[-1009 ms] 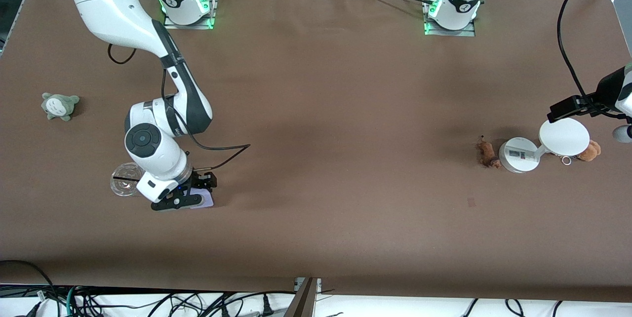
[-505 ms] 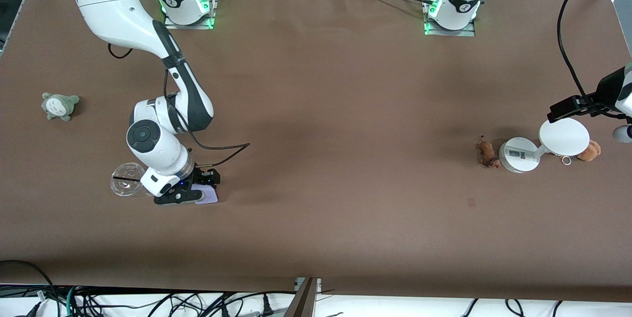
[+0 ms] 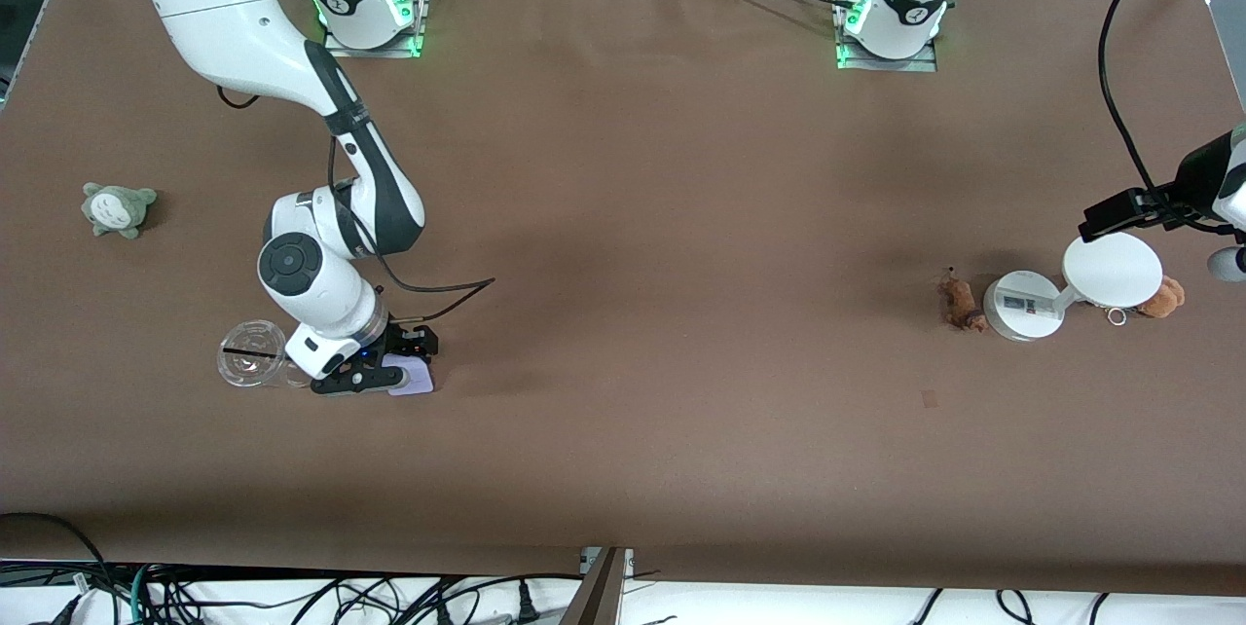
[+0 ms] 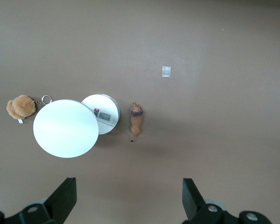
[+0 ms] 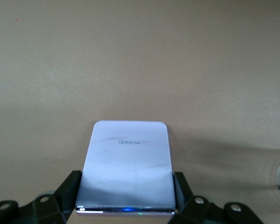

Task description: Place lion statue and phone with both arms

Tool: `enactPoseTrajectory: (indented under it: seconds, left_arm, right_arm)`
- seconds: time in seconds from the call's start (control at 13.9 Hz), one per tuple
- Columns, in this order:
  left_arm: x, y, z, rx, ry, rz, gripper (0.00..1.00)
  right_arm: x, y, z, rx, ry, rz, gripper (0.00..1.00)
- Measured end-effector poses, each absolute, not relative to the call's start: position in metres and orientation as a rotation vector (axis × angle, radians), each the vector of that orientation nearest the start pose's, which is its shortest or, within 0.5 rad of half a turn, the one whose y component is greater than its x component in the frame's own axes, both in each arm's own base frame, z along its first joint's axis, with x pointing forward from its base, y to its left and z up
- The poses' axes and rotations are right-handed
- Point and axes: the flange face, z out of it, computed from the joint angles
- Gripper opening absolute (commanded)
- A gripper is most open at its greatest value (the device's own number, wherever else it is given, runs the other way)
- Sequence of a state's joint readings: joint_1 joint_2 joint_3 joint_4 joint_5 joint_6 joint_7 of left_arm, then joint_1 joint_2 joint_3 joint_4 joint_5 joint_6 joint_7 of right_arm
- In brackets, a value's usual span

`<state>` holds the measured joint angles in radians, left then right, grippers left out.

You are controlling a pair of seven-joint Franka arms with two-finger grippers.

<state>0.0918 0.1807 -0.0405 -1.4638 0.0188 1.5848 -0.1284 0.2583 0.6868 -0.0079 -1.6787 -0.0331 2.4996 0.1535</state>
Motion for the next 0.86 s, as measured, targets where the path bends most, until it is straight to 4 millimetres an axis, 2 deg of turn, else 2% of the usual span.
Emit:
enactPoseTrajectory:
  seconds: [0.14, 0.29, 0.43, 0.5, 0.65, 0.86]
  left_arm:
    - [0.607, 0.035, 0.571, -3.114, -0.280, 0.092, 1.00]
    - [0.607, 0.035, 0.571, -3.114, -0.280, 0.093, 1.00]
    - [0.607, 0.035, 0.571, -3.114, -0.280, 0.093, 1.00]
    - [0.607, 0.035, 0.571, -3.114, -0.280, 0.093, 1.00]
    - [0.607, 0.035, 0.571, -3.114, -0.280, 0.093, 1.00]
    - [0.607, 0.035, 0.571, -3.114, -0.280, 0.093, 1.00]
  right_arm:
    - [0.664, 0.173, 0.205, -3.130, -0.146, -0.177, 0.99]
    - [0.655, 0.174, 0.194, -3.135, -0.115, -0.138, 0.99]
    - [0.655, 0.174, 0.197, -3.133, -0.113, -0.143, 0.99]
    - [0.657, 0.174, 0.207, -3.130, -0.113, -0.160, 1.00]
    - [0.660, 0.173, 0.238, -3.128, -0.107, -0.187, 1.00]
    - [0.667, 0.159, 0.303, -3.123, -0.074, -0.269, 1.00]
